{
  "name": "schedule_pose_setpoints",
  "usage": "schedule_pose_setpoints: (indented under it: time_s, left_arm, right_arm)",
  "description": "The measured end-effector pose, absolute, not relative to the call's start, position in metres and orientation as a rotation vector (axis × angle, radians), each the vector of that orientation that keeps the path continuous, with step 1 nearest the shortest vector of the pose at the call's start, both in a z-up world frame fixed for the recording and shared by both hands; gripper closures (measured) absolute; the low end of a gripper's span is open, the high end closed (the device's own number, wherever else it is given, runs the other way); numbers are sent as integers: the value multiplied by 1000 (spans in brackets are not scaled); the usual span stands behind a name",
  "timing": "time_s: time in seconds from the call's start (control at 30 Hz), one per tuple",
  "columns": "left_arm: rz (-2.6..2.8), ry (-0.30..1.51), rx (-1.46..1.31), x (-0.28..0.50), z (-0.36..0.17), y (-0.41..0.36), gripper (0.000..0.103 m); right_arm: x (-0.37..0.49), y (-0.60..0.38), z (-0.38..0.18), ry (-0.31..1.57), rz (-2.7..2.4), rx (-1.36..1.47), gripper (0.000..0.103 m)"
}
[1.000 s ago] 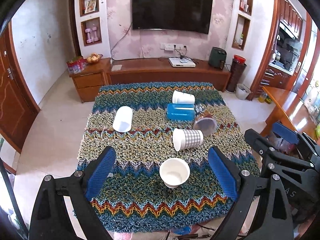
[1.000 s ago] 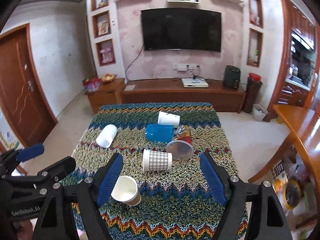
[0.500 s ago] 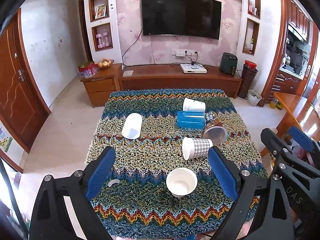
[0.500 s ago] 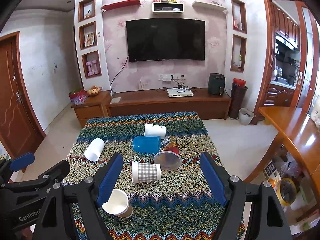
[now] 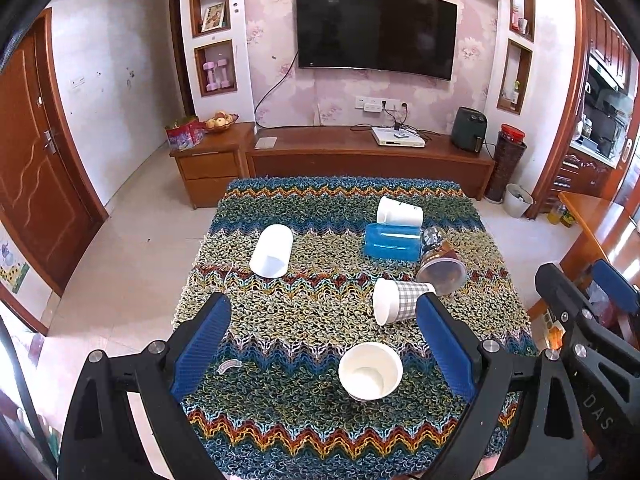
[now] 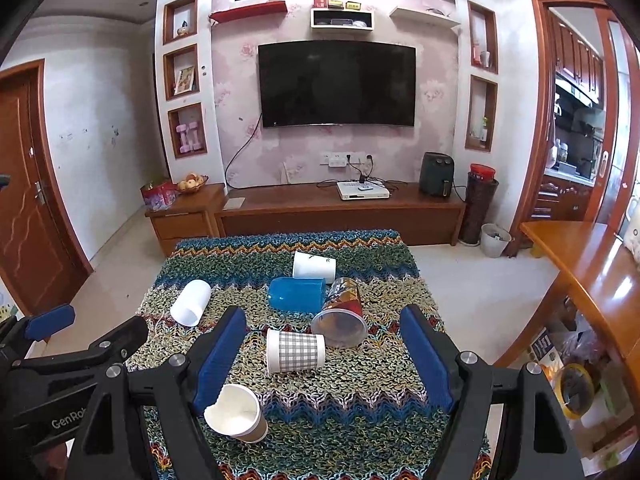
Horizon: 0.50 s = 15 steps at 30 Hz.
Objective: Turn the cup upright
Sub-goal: 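Open the right gripper and pull it back from the cup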
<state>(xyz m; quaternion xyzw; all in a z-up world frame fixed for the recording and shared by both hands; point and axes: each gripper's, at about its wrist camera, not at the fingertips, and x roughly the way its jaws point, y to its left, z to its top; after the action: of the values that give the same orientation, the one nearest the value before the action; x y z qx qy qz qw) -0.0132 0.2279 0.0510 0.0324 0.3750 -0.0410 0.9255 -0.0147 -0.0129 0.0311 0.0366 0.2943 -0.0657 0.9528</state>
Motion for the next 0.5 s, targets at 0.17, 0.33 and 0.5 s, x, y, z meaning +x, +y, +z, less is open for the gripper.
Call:
schedule_pose_setpoints:
  time_s: [0.17,0.33,0.5]
  left_arm:
    - [-77,766,66,-12,51,229,8]
    - [-77,769,61,-10,49,230,8]
    - [-72,778,54,-8,48,230,8]
  right_arm:
    - [-12,-12,29,611,-130,77,23]
    - [-11,-11,27,614,-128,75,23]
    - [-11,-9,26,618,-127,76,23]
